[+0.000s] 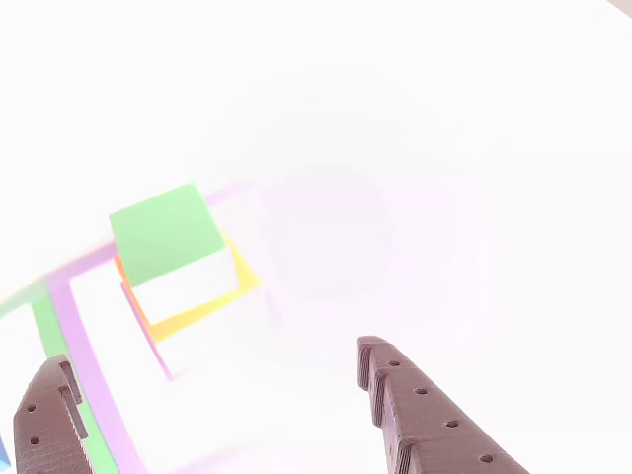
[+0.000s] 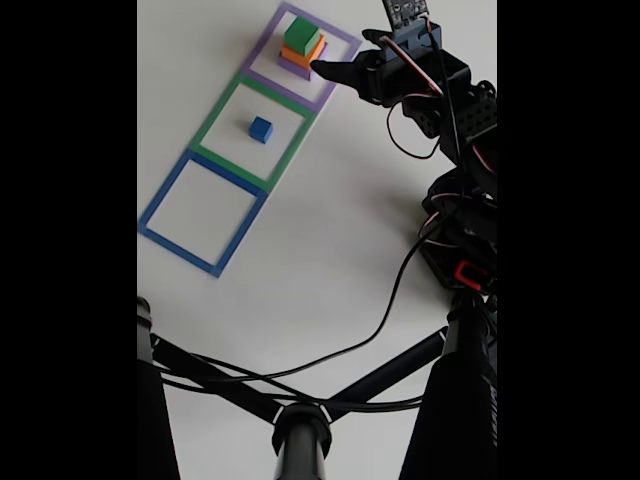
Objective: Tower of hanoi
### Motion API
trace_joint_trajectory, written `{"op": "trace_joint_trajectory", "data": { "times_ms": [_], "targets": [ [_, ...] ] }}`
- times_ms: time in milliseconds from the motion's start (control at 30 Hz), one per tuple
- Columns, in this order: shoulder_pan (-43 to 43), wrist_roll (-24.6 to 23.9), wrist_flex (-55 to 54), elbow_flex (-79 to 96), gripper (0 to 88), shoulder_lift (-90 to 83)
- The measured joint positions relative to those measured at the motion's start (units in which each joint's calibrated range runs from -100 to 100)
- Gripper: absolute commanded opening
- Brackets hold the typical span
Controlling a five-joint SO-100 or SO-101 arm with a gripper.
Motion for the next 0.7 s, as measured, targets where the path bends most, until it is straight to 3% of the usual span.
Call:
{"op": "trace_joint_trajectory", "data": {
  "times_ms": [333, 700],
  "targets": [
    [-1.56, 0.0, -27.77, 1.13, 33.4, 21.87],
    [-4.34, 0.0, -40.13, -0.44, 33.1, 34.53]
  ]
}}
